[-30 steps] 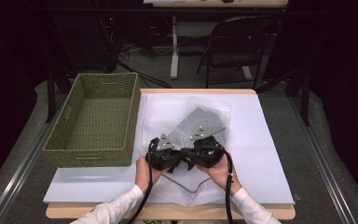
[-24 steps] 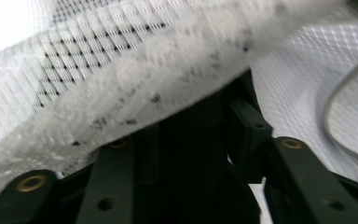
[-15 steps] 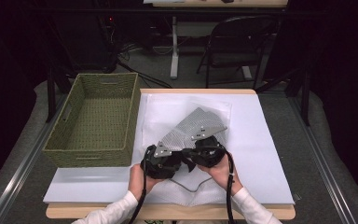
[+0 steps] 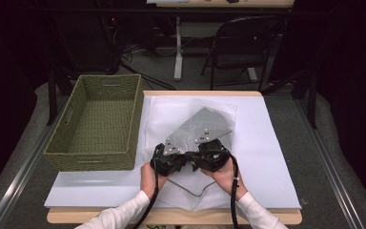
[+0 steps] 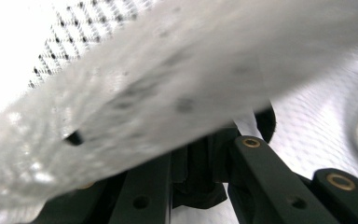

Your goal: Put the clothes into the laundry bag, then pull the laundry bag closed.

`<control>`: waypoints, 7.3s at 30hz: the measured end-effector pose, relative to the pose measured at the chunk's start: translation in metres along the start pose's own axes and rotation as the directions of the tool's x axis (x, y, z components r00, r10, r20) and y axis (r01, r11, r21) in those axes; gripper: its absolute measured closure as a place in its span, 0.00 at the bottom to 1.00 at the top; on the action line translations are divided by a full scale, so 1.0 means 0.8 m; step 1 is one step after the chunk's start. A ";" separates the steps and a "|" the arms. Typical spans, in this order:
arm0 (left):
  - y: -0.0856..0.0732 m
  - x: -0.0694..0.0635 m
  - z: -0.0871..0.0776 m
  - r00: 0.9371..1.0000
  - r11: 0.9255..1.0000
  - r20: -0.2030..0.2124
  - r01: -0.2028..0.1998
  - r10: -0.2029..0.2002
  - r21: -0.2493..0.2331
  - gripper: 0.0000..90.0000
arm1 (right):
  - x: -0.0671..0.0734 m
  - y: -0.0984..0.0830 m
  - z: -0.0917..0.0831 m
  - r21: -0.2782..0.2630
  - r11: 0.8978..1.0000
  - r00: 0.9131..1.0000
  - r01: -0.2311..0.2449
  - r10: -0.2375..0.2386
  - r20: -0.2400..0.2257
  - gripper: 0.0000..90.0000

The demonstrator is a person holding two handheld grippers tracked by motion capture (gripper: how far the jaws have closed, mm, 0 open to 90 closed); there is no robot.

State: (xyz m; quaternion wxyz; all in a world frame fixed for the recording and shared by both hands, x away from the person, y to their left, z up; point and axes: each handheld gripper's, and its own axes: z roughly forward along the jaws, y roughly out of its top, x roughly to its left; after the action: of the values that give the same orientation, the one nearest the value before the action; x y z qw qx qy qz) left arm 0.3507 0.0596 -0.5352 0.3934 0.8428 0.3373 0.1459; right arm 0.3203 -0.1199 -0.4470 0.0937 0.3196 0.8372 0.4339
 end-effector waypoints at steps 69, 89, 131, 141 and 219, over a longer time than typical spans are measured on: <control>-0.017 0.021 -0.077 0.949 0.953 0.201 -0.272 0.244 0.130 0.99 | -0.006 -0.024 0.000 0.167 0.986 0.999 0.027 -0.020 -0.048 0.99; -0.034 0.016 -0.076 0.930 0.934 0.269 -0.305 0.251 0.185 0.99 | -0.009 -0.054 0.017 0.263 0.964 0.998 0.041 -0.026 -0.063 0.99; -0.047 0.017 -0.052 0.930 0.893 0.288 -0.319 0.230 0.318 0.93 | -0.021 -0.088 0.062 0.437 0.896 0.997 0.080 -0.064 -0.052 0.98; -0.041 0.013 -0.087 0.968 0.947 0.165 -0.225 0.190 0.227 0.52 | -0.025 -0.071 0.029 0.338 0.935 0.994 0.107 -0.090 -0.066 0.55; -0.094 0.050 -0.105 0.992 0.929 0.118 -0.008 -0.038 0.369 0.99 | 0.022 -0.058 0.038 0.277 0.933 0.971 0.229 -0.197 -0.138 0.27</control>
State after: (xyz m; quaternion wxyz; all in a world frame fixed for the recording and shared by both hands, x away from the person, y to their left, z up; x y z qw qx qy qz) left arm 0.3029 0.1695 -0.5386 0.2493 0.9064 0.3402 0.0249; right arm 0.2988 -0.1085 -0.4997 0.0470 0.2132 0.9253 0.3100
